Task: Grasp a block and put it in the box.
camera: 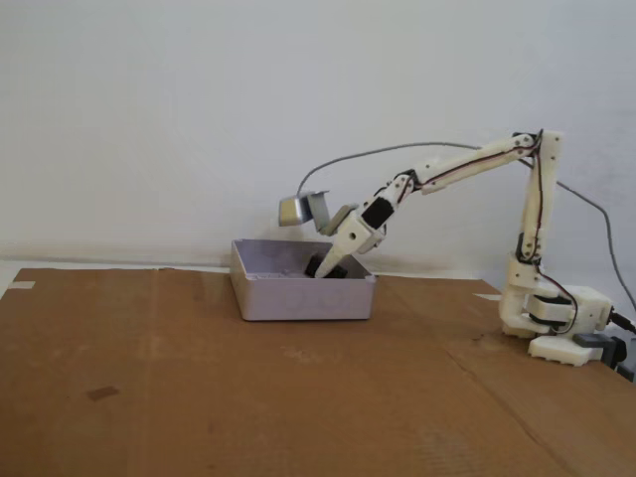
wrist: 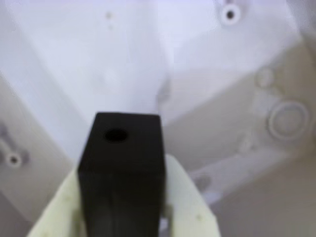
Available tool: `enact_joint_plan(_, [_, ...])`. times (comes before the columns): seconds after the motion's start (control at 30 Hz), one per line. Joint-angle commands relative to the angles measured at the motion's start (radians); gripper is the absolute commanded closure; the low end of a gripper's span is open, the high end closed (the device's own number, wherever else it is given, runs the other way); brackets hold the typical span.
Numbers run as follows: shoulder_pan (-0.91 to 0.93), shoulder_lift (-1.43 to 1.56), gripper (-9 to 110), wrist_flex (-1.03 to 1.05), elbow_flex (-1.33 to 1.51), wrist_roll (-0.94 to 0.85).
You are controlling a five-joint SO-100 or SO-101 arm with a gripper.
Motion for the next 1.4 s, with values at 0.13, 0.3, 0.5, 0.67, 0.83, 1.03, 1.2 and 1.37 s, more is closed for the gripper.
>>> enact_joint_plan(0.13, [-0.017, -0.041, 102, -0.051, -0.258, -0.011])
enact_joint_plan(0.3, [-0.018, -0.103, 102, -0.051, -0.33, -0.011])
enact_joint_plan(0.5, [-0.029, -0.166, 102, -0.051, -0.4, -0.011])
enact_joint_plan(0.67, [-0.037, -0.216, 102, -0.04, -0.439, -0.011])
enact_joint_plan(0.83, [-0.051, -0.238, 102, -0.038, -0.433, -0.011])
enact_joint_plan(1.03, [-0.041, -0.245, 102, -0.037, -0.428, -0.011])
enact_joint_plan(1.2, [-0.029, -0.245, 102, 0.025, -0.431, -0.011])
enact_joint_plan(1.37, [-0.015, -0.241, 102, 0.08, -0.431, -0.011])
